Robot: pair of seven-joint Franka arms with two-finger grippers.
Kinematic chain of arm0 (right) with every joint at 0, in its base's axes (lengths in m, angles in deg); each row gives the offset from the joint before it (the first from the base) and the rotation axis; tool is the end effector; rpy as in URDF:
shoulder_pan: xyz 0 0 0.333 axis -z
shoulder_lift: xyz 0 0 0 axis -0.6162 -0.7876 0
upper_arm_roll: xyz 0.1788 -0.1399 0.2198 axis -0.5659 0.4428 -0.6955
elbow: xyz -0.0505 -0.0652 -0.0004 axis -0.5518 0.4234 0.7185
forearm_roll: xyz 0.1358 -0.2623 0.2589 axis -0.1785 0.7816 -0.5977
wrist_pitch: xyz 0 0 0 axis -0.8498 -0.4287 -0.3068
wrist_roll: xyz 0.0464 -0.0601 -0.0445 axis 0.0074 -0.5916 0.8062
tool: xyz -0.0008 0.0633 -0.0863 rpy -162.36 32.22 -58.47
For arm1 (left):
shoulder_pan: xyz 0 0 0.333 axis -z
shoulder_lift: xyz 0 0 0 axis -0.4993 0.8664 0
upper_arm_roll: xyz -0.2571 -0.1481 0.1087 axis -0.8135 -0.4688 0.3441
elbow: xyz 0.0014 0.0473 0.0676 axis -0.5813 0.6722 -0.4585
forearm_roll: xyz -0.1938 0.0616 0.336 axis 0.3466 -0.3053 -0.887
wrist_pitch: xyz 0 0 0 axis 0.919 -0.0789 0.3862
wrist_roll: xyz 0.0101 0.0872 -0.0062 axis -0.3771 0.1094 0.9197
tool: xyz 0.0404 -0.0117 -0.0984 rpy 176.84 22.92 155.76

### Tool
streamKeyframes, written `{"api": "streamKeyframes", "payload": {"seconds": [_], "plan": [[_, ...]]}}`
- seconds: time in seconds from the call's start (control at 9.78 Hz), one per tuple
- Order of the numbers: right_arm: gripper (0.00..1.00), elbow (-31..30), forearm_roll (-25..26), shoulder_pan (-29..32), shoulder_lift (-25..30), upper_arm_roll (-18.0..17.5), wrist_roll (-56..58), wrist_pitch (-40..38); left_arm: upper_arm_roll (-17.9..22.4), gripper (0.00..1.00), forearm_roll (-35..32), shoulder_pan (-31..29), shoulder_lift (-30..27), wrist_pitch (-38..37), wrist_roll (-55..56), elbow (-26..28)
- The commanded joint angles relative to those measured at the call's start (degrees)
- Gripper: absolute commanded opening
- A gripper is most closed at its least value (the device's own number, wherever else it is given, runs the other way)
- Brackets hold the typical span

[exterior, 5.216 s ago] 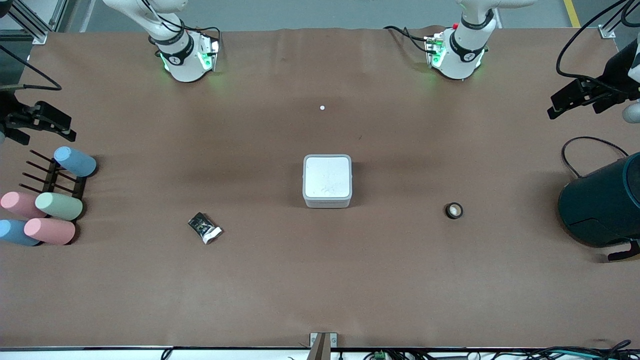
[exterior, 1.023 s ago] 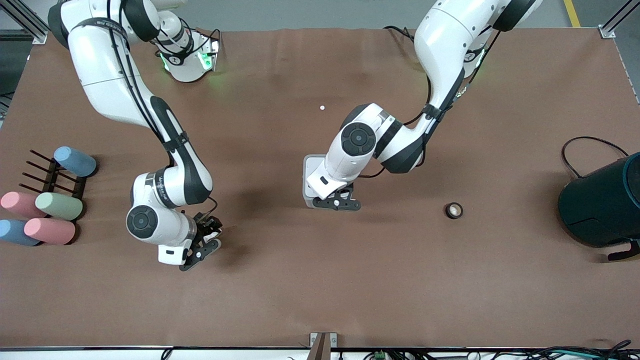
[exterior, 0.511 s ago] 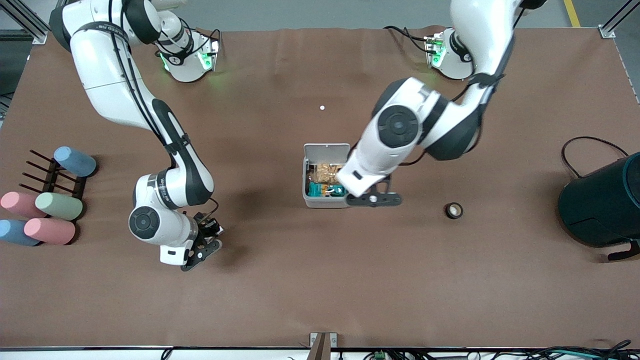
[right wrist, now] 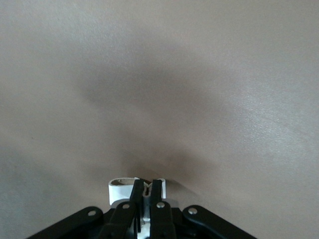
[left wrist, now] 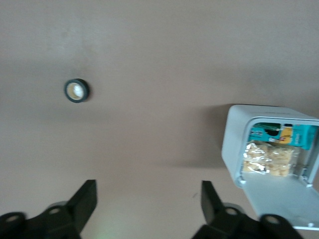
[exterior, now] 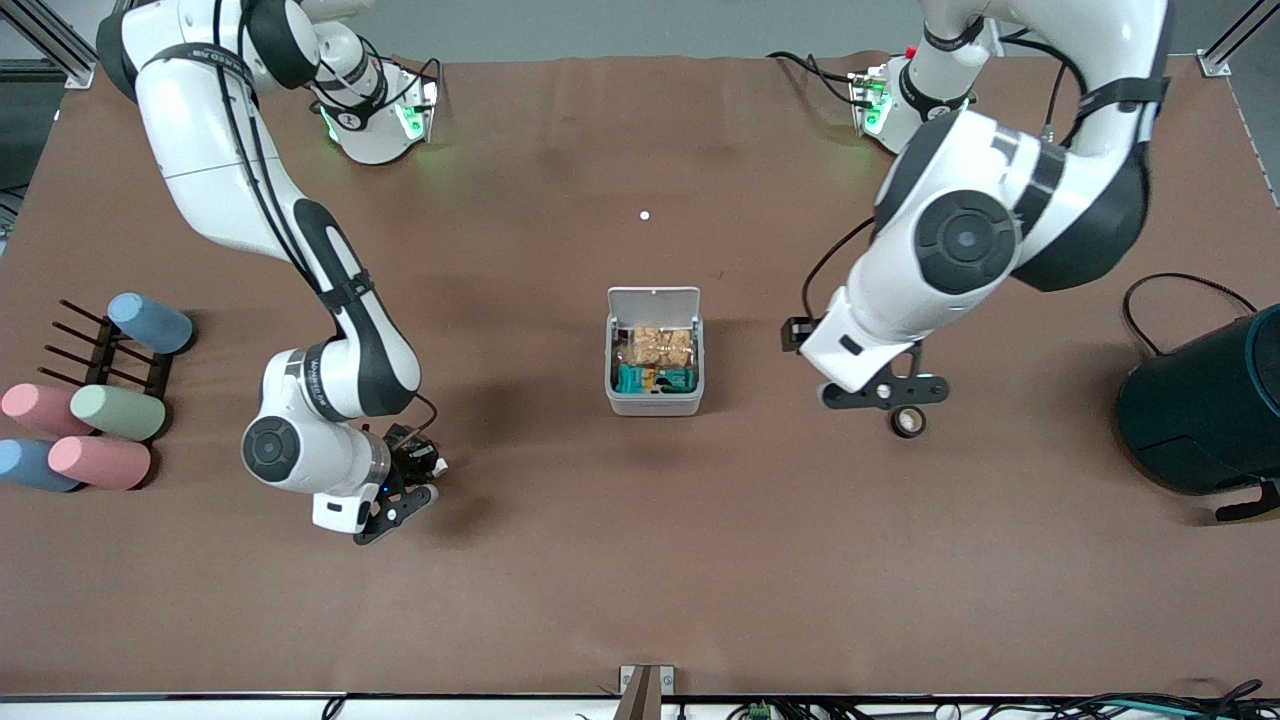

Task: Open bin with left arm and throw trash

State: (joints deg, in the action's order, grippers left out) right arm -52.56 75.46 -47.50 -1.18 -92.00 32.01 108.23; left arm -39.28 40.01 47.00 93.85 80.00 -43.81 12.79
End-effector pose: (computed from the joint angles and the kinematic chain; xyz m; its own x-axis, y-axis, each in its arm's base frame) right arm 0.7025 0.1479 0.1936 0.8591 0.5113 0.0227 0.5065 -0.8431 -0.1808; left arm 0.6021 -0.2846 0.4841 0.9861 0.0321 -0.1631 0.0309 -0.9995 -0.0101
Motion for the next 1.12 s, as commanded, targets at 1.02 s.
{"api": "streamKeyframes", "payload": {"seconds": [1.02], "plan": [[0.00,2.3,-9.5,-21.4,12.2,-4.0,-48.7,-6.2,-0.6,1.00,-12.3,-18.7,-4.5,52.9,-15.7,45.7]]}}
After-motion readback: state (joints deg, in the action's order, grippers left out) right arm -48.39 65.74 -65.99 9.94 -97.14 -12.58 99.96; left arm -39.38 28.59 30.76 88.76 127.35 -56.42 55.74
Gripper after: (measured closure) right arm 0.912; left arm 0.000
